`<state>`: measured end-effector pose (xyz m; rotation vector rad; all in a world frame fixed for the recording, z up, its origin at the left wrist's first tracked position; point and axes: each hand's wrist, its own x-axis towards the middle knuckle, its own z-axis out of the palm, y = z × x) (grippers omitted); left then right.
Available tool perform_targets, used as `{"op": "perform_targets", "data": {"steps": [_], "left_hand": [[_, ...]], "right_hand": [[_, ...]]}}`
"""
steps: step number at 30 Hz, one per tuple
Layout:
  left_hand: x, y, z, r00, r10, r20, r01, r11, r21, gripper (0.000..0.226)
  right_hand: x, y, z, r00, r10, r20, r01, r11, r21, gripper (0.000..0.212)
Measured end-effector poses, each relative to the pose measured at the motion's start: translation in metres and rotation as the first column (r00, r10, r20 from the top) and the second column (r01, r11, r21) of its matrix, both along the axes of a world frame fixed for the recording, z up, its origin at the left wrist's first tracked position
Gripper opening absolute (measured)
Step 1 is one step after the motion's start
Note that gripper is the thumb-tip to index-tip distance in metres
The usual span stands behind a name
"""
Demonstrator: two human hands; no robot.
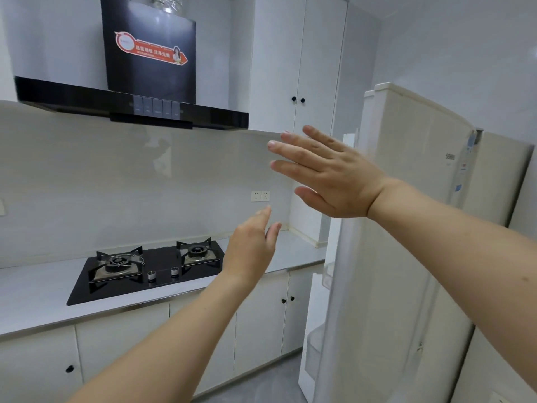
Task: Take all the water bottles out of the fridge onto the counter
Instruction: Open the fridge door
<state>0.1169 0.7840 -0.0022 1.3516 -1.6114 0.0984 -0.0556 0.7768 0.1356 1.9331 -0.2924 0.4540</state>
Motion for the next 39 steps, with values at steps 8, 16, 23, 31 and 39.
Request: {"op": "perform_targets", "data": {"steps": [8, 16, 23, 31, 39], "left_hand": [[0.135, -0.035, 0.005, 0.99, 0.132, 0.047, -0.134, 0.991, 0.024, 0.051], [0.271, -0.062, 0.009, 0.961, 0.238, 0.141, -0.248, 0.967, 0.061, 0.053], [0.335, -0.087, 0.002, 0.945, 0.28, 0.169, -0.301, 0.946, 0.121, 0.054], [0.352, -0.16, -0.011, 0.934, 0.265, 0.24, -0.312, 0.932, 0.186, 0.055], [0.331, -0.284, -0.024, 0.929, 0.203, 0.31, -0.275, 0.938, 0.21, 0.059]], "right_hand": [[0.096, -0.045, -0.01, 0.998, -0.046, 0.045, 0.04, 0.992, 0.118, 0.05], [0.217, -0.098, -0.03, 0.986, -0.082, 0.145, 0.046, 0.97, 0.238, 0.054], [0.287, -0.141, -0.052, 0.964, -0.157, 0.213, 0.067, 0.924, 0.377, 0.057], [0.307, -0.213, -0.096, 0.915, -0.321, 0.244, 0.145, 0.827, 0.543, 0.061], [0.274, -0.31, -0.127, 0.879, -0.434, 0.197, 0.227, 0.744, 0.628, 0.071]]}}
